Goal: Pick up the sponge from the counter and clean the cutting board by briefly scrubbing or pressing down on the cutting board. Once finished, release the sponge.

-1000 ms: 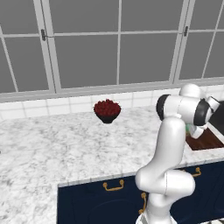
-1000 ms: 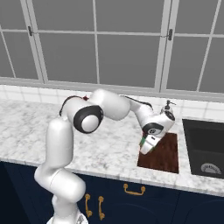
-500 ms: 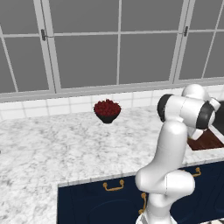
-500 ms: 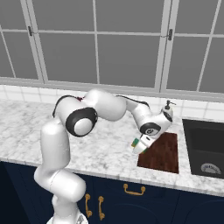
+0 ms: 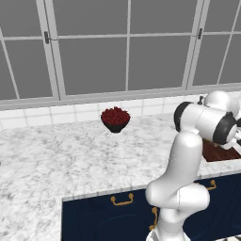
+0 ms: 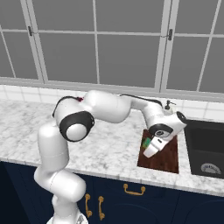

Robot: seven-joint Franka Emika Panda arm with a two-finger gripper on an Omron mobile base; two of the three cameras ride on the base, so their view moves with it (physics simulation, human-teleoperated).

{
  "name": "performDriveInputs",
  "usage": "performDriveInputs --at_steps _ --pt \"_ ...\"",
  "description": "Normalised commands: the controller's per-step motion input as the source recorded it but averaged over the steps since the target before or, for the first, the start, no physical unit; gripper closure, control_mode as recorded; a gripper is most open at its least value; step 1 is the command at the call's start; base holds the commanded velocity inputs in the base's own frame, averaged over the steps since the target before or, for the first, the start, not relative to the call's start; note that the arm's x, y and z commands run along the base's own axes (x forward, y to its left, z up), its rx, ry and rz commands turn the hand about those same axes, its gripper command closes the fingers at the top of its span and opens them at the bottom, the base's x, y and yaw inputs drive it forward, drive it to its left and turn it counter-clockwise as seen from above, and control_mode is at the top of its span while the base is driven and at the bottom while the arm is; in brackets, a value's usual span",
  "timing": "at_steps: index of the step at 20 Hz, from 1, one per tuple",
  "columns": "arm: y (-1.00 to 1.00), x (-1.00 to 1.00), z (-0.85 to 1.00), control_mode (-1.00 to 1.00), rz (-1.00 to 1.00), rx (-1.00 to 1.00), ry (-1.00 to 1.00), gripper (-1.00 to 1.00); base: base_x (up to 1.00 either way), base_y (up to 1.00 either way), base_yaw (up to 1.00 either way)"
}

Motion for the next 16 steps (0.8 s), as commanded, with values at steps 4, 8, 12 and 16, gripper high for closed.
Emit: performDriveInputs --at_steps 4,8,12,16 --pt "-0.83 -0.33 -0.17 -1.0 -0.06 0.0 0.0 1.0 0.0 0.0 0.0" --pt "-0.31 -0.2 -0.49 -1.0 -0.03 0.0 0.0 1.0 0.0 0.0 0.0" --pt "0.08 0.03 -0.68 -1.0 0.0 0.08 0.0 1.0 0.0 0.0 0.0" --pt "0.24 0.08 -0.43 -1.0 0.0 0.09 0.11 1.0 0.0 0.0 0.0"
